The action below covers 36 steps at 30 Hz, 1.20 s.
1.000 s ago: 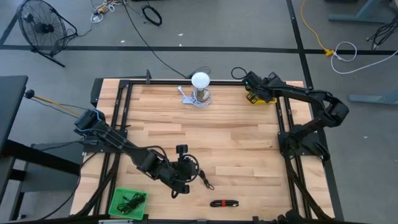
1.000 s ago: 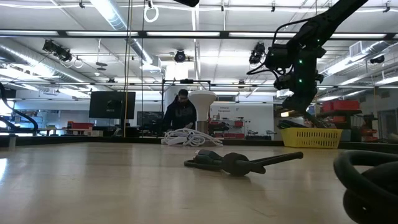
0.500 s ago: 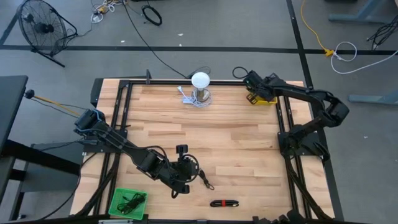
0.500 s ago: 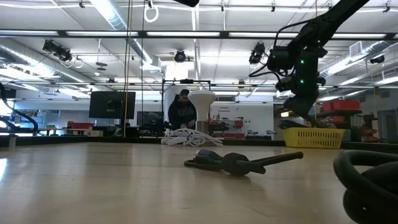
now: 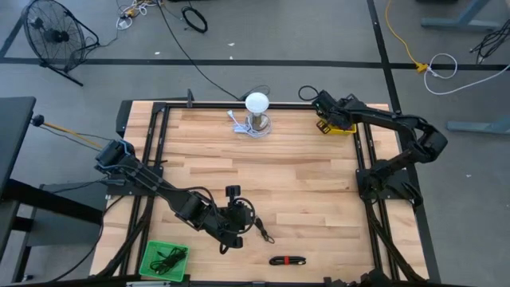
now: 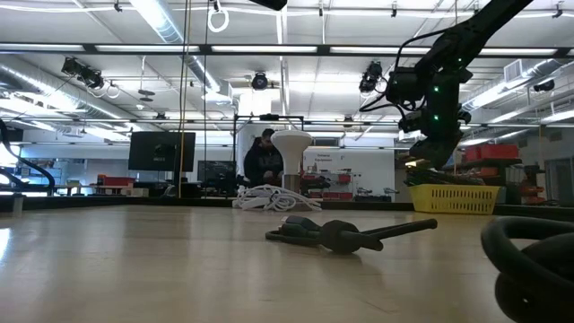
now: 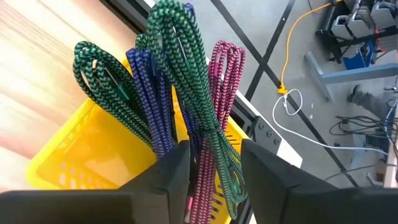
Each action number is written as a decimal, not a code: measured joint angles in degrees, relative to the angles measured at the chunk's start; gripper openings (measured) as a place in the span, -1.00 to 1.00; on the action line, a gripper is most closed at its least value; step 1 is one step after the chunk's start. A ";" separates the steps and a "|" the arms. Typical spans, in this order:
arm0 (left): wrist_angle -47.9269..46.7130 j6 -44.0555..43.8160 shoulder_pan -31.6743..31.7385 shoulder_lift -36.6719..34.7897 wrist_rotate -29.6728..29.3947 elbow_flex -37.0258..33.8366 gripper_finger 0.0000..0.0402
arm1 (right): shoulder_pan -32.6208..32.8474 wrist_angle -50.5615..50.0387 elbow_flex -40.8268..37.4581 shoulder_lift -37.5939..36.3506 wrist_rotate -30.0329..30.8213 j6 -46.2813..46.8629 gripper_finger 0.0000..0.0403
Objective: Pick & Place USB Port
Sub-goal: Put the black USB cable into the green bin
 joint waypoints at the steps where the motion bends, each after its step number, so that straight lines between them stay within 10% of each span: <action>1: 0.00 0.02 0.00 0.00 0.00 0.00 -0.61 | 0.00 0.10 0.00 0.00 0.00 0.01 -0.26; 16: -0.20 0.02 0.00 0.00 -0.02 0.00 -0.61 | 2.26 0.53 0.00 -3.42 -1.34 -0.17 -0.24; 36: -0.42 -0.35 0.02 0.00 -0.02 0.00 -0.61 | 30.79 1.98 0.00 -14.93 -37.70 13.46 -0.24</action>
